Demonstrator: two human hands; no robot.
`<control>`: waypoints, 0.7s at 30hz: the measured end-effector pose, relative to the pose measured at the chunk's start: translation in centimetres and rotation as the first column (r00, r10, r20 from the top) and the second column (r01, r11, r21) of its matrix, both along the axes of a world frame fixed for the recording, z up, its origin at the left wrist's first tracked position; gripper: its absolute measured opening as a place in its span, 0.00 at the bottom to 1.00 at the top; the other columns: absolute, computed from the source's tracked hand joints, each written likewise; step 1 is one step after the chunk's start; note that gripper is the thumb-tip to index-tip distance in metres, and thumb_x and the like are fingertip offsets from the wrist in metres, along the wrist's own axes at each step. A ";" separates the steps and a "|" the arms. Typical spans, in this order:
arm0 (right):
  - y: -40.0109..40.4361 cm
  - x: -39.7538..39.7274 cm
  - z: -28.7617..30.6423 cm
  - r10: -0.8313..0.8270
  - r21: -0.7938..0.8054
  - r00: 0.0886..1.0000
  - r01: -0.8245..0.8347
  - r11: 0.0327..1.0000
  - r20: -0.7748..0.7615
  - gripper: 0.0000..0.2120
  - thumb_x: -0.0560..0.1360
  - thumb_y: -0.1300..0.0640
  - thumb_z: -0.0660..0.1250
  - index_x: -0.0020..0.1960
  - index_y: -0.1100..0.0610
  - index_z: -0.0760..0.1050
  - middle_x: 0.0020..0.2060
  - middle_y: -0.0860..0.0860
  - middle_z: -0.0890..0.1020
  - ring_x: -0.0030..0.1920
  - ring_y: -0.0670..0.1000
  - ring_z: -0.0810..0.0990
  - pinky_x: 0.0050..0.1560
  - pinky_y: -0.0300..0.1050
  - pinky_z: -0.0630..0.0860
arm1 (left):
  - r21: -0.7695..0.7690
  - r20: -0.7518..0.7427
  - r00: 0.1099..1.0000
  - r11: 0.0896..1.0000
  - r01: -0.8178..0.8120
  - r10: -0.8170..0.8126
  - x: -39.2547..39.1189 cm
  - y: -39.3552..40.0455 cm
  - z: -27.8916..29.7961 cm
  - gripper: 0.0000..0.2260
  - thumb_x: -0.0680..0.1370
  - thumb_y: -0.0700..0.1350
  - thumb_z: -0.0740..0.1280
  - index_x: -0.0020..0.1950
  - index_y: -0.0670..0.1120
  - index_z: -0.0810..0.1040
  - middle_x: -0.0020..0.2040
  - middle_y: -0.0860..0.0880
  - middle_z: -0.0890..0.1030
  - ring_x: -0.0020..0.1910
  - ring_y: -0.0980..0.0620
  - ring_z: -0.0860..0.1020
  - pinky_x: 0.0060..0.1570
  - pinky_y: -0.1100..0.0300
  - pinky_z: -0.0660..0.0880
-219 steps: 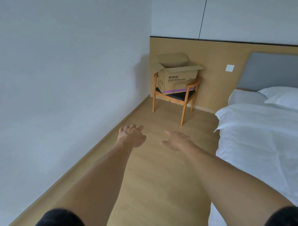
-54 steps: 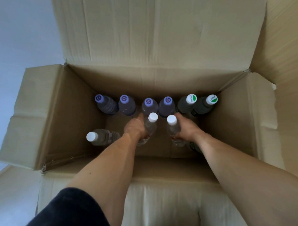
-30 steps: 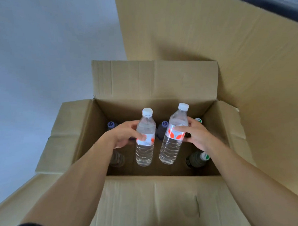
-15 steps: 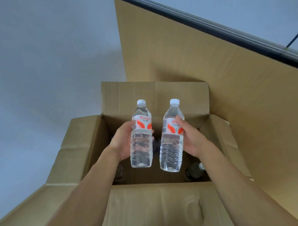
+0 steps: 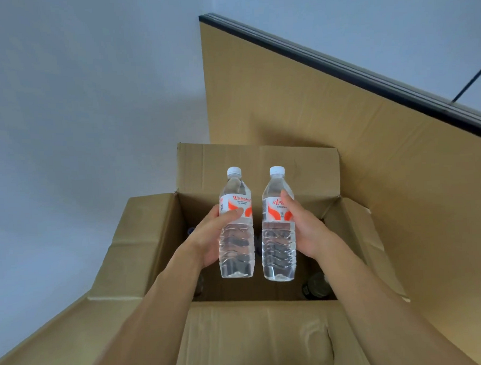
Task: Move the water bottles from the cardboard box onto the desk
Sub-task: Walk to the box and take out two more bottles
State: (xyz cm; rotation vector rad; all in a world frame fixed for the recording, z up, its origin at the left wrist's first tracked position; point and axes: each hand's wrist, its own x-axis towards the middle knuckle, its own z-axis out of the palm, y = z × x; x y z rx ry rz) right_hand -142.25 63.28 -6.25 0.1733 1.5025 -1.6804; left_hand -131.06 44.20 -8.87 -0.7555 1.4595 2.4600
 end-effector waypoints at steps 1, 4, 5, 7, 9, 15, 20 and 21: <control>0.0 0.0 0.1 -0.004 -0.002 1.000 0.004 1.000 0.014 0.26 0.76 0.38 0.68 0.69 0.51 0.73 0.57 0.57 0.84 0.52 0.54 0.87 0.39 0.48 0.83 | -0.014 0.018 1.000 1.000 -0.012 0.012 0.1 0.1 0.2 0.32 0.69 0.55 0.78 0.70 0.54 0.71 0.60 0.45 0.84 0.55 0.45 0.85 0.48 0.47 0.83; 0.1 -0.1 0.3 0.013 -0.037 0.998 -0.011 0.999 0.063 0.27 0.75 0.38 0.69 0.66 0.55 0.76 0.50 0.58 0.86 0.46 0.55 0.88 0.38 0.49 0.83 | 0.089 0.047 0.999 0.996 -0.011 0.007 0.6 0.0 1.2 0.29 0.72 0.50 0.78 0.69 0.47 0.71 0.52 0.42 0.86 0.48 0.44 0.86 0.43 0.50 0.82; 0.0 -0.2 0.3 0.030 -0.053 0.997 -0.026 0.998 0.073 0.27 0.75 0.37 0.70 0.65 0.56 0.76 0.48 0.57 0.86 0.45 0.55 0.88 0.40 0.50 0.83 | 0.125 0.043 0.999 0.992 0.005 -0.011 0.9 -0.2 1.6 0.29 0.71 0.47 0.76 0.69 0.44 0.71 0.51 0.40 0.86 0.48 0.43 0.86 0.43 0.50 0.82; -0.1 -0.4 0.4 0.063 -0.077 0.996 -0.058 0.995 0.068 0.27 0.75 0.38 0.70 0.65 0.56 0.77 0.46 0.56 0.86 0.45 0.55 0.87 0.44 0.51 0.83 | 0.114 0.014 0.999 0.993 0.035 -0.037 1.5 -0.4 2.1 0.28 0.70 0.43 0.74 0.69 0.41 0.71 0.52 0.39 0.84 0.49 0.42 0.85 0.46 0.48 0.82; -0.2 -0.5 0.4 0.082 -0.104 0.995 -0.076 0.992 0.058 0.25 0.76 0.42 0.71 0.66 0.57 0.77 0.46 0.56 0.85 0.47 0.54 0.86 0.49 0.52 0.82 | -0.054 -0.015 0.999 0.998 0.028 -0.029 1.9 -0.1 2.0 0.27 0.71 0.44 0.75 0.68 0.41 0.73 0.57 0.37 0.83 0.53 0.41 0.84 0.53 0.43 0.81; 0.4 -0.7 1.1 0.204 -0.201 0.976 -0.185 0.962 0.078 0.22 0.72 0.57 0.71 0.65 0.60 0.74 0.46 0.58 0.85 0.48 0.57 0.84 0.59 0.57 0.78 | -0.078 -0.010 0.975 0.972 -0.220 0.220 3.5 1.9 2.4 0.32 0.68 0.50 0.80 0.68 0.46 0.72 0.59 0.35 0.80 0.57 0.37 0.82 0.61 0.36 0.77; 1.1 -0.9 2.2 0.307 -0.204 0.951 -0.292 0.934 0.042 0.20 0.72 0.54 0.73 0.62 0.59 0.77 0.49 0.57 0.86 0.49 0.56 0.85 0.57 0.55 0.78 | 0.080 0.050 0.939 0.936 -0.344 0.341 4.8 3.4 3.6 0.28 0.73 0.48 0.77 0.69 0.47 0.70 0.63 0.35 0.80 0.58 0.35 0.82 0.59 0.36 0.78; 1.1 -0.9 2.3 0.323 -0.197 0.946 -0.311 0.930 0.029 0.23 0.71 0.53 0.74 0.62 0.59 0.77 0.49 0.57 0.86 0.48 0.56 0.85 0.57 0.55 0.79 | 0.087 0.073 0.928 0.925 -0.370 0.365 5.0 3.7 3.9 0.28 0.73 0.50 0.77 0.69 0.46 0.70 0.62 0.35 0.81 0.57 0.36 0.83 0.56 0.38 0.80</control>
